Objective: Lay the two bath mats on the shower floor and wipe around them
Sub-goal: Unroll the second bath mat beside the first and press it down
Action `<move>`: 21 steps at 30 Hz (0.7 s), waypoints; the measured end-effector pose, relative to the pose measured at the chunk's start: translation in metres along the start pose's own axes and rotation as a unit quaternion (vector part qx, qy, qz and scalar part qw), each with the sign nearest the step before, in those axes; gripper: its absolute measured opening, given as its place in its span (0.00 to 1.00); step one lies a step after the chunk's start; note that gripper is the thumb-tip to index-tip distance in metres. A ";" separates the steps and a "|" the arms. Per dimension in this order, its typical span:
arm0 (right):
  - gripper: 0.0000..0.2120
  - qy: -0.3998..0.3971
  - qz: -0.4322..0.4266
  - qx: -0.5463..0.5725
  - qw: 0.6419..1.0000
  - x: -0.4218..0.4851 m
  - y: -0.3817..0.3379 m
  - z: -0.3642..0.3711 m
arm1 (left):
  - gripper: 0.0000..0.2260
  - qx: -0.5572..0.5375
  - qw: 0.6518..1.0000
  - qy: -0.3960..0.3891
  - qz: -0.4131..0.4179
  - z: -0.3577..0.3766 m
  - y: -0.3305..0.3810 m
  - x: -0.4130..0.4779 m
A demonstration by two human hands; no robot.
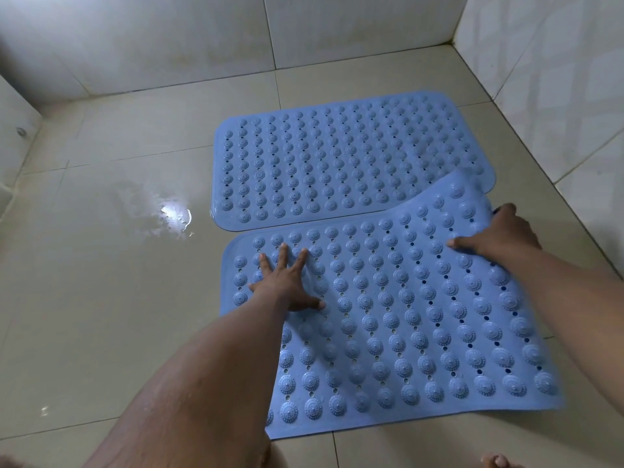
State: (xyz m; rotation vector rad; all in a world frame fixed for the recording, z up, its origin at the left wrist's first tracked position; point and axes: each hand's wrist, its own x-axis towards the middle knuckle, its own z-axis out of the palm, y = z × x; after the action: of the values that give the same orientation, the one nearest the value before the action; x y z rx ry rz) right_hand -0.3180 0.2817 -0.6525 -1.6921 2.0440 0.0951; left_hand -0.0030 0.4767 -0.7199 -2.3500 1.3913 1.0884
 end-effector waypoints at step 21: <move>0.47 0.092 0.045 -0.003 0.995 0.005 0.015 0.003 | 0.55 0.068 0.997 0.043 0.011 -0.003 0.013 0.007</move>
State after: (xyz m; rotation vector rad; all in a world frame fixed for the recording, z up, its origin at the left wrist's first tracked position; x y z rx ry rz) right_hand -0.3322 0.2816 -0.6607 -1.6654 2.2562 -0.0263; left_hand -0.0105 0.4632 -0.7196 -2.3143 1.4743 0.8780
